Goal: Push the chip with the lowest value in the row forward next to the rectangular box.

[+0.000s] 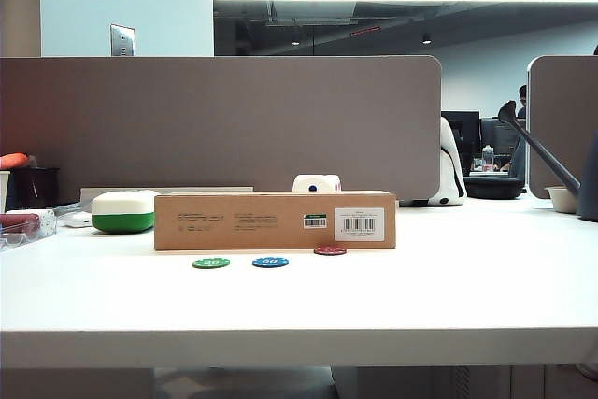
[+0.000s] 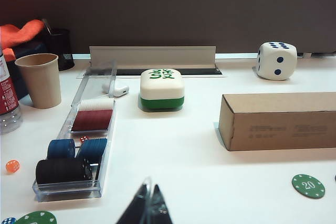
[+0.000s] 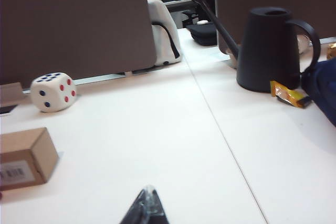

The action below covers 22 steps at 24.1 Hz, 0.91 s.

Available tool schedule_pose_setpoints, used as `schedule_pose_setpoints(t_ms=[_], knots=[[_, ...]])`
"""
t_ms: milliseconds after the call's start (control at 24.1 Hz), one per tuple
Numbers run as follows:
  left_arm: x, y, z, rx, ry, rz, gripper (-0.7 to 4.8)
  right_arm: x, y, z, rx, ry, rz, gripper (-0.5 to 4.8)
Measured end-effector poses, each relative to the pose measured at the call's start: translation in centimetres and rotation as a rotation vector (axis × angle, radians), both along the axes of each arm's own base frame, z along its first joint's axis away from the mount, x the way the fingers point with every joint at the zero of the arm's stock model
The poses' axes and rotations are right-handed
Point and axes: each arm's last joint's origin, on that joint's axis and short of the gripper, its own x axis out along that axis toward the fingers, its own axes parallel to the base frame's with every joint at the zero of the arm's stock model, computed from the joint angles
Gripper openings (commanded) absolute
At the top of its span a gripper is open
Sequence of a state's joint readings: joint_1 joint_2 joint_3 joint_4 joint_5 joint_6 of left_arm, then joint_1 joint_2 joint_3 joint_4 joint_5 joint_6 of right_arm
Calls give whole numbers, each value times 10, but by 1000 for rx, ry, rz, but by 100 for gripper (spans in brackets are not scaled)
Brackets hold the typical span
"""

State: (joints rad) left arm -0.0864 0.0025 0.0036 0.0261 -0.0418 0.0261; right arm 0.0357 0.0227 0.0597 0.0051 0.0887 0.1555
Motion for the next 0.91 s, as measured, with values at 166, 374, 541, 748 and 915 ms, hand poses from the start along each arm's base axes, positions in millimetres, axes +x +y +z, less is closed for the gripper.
schedule_pose_setpoints(t_ms=[166,374,541,748,915], knots=[[0,0,0,0,0,0,-5,3,-4,-14,0,8,-30,-6],[0,0,0,0,0,0,-5,2,-6,-12,-2,-19,-32,-6],[0,0,0,0,0,0,-5,1,-7,-11,-17,-29,37,-6],[0,0,0,0,0,0,-5,1,-7,-11,-44,-29,62,-6],[0,0,0,0,0,-1,-5,1,-7,-11,-67,-29,62,-6]])
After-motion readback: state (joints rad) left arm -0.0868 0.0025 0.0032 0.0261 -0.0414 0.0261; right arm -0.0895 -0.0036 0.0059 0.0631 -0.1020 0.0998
